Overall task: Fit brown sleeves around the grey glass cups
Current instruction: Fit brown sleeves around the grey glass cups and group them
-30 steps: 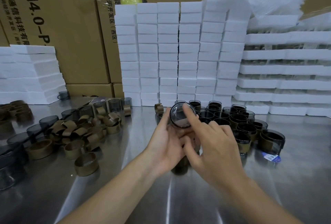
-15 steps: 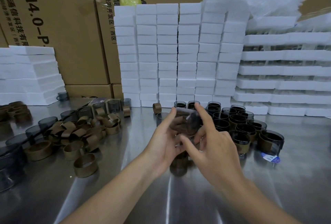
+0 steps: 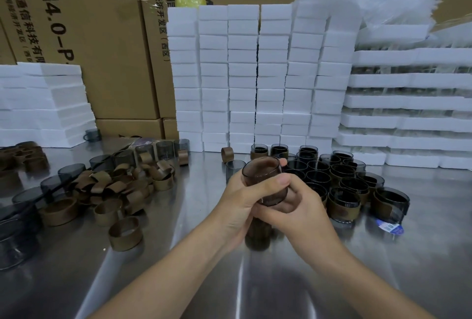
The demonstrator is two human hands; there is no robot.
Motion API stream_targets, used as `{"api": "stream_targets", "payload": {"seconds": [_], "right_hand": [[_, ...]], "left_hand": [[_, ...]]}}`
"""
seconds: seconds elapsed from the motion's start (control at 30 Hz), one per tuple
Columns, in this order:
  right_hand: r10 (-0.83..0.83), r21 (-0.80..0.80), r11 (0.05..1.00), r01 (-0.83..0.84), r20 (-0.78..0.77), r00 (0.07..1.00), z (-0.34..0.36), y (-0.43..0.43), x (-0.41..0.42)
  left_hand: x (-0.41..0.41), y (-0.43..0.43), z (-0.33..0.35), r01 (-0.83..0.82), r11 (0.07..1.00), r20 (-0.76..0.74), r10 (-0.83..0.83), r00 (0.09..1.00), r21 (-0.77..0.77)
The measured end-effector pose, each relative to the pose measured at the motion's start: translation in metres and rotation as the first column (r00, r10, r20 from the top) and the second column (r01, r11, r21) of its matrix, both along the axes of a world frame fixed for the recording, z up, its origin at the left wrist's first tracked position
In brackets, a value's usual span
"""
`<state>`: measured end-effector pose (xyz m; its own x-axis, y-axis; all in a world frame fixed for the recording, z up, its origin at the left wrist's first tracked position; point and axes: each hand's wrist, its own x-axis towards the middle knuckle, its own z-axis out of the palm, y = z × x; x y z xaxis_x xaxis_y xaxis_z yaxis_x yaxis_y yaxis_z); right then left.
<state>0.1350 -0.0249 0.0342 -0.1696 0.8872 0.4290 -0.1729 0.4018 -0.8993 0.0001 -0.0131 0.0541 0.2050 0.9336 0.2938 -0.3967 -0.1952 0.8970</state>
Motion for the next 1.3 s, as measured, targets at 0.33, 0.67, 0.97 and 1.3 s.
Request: {"api": "stream_targets", "payload": {"seconds": [0.33, 0.67, 0.97, 1.3], "right_hand": [[0.407, -0.245, 0.874, -0.418, -0.098, 0.908, 0.008, 0.005, 0.022], [0.03, -0.293, 0.956, -0.005, 0.079, 0.996, 0.005, 0.017, 0.018], [-0.316, 0.3, 0.949, 0.101, 0.876, 0.365, -0.02, 0.021, 0.026], [-0.408, 0.375, 0.906, 0.198, 0.645, 0.646, -0.014, 0.013, 0.025]], "left_hand": [[-0.012, -0.002, 0.0, 0.143, 0.99, -0.184, -0.143, 0.972, -0.018], [-0.009, 0.01, -0.005, -0.032, 0.993, -0.06, 0.025, 0.998, -0.113], [-0.039, 0.032, -0.013, -0.396, 0.892, -0.167, 0.365, 0.916, -0.219], [-0.047, 0.038, -0.014, -0.292, 0.931, -0.145, 0.265, 0.953, -0.218]]}}
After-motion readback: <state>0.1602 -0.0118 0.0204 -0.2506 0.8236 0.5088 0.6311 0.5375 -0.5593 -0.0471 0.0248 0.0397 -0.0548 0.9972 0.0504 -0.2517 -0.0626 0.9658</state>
